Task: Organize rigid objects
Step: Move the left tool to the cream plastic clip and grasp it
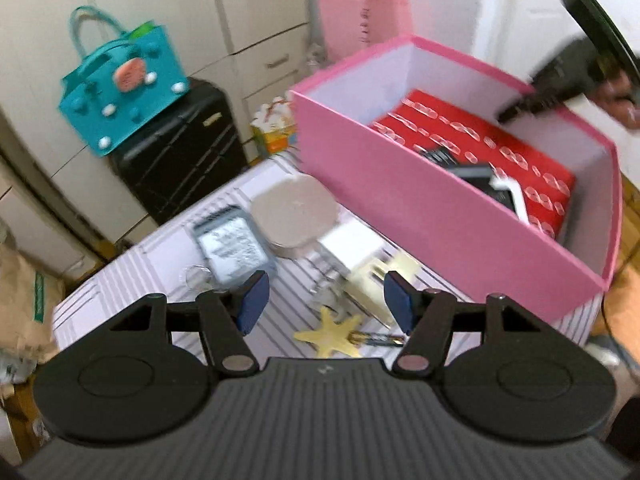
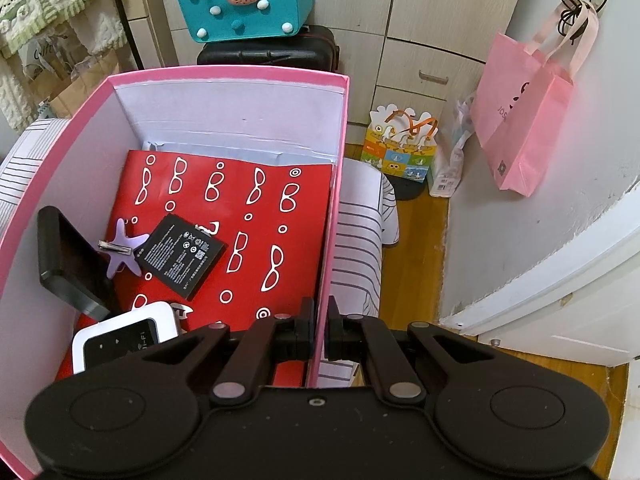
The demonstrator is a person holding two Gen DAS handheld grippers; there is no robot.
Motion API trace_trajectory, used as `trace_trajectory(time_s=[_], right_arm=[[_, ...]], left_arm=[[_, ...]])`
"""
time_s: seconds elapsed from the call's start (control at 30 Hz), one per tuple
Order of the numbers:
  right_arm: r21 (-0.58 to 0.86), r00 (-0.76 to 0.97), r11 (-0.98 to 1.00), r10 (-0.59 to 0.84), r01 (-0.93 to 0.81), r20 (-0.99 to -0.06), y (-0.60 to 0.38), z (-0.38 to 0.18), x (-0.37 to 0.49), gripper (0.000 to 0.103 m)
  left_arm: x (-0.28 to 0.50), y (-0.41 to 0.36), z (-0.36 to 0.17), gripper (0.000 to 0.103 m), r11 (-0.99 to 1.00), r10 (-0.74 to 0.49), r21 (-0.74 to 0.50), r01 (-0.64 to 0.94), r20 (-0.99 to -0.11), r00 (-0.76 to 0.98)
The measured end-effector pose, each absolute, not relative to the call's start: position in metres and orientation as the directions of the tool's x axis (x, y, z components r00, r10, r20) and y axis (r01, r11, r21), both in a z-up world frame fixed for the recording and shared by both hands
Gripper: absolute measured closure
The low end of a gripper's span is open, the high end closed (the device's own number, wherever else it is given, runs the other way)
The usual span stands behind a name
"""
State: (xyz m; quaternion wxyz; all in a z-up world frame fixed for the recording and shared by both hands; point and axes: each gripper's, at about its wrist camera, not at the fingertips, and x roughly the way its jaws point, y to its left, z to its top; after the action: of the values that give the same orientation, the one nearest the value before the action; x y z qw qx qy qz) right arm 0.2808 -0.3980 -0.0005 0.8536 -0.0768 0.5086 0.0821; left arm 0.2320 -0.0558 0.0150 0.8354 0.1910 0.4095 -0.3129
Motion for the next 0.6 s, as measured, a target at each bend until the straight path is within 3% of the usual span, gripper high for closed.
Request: trace_trajectory(time_s=[0.2, 0.6], right_arm=[[-0.06, 0.467, 0.973, 0.052, -0.221, -0.883, -0.396, 0.001, 0.28, 0.096], [-0.056, 0.459, 0.975, 0.049, -0.213, -0.887, -0.396, -0.002, 0.283, 0.096]], left_arm=[[0.2, -0.079, -0.004, 0.034, 0.628, -0.408, 0.162, 0.762, -0.764, 0.499], [0.208, -0.094, -0.046, 0.032, 0.558, -0.425, 0.15, 0.816, -0.793, 0.436]])
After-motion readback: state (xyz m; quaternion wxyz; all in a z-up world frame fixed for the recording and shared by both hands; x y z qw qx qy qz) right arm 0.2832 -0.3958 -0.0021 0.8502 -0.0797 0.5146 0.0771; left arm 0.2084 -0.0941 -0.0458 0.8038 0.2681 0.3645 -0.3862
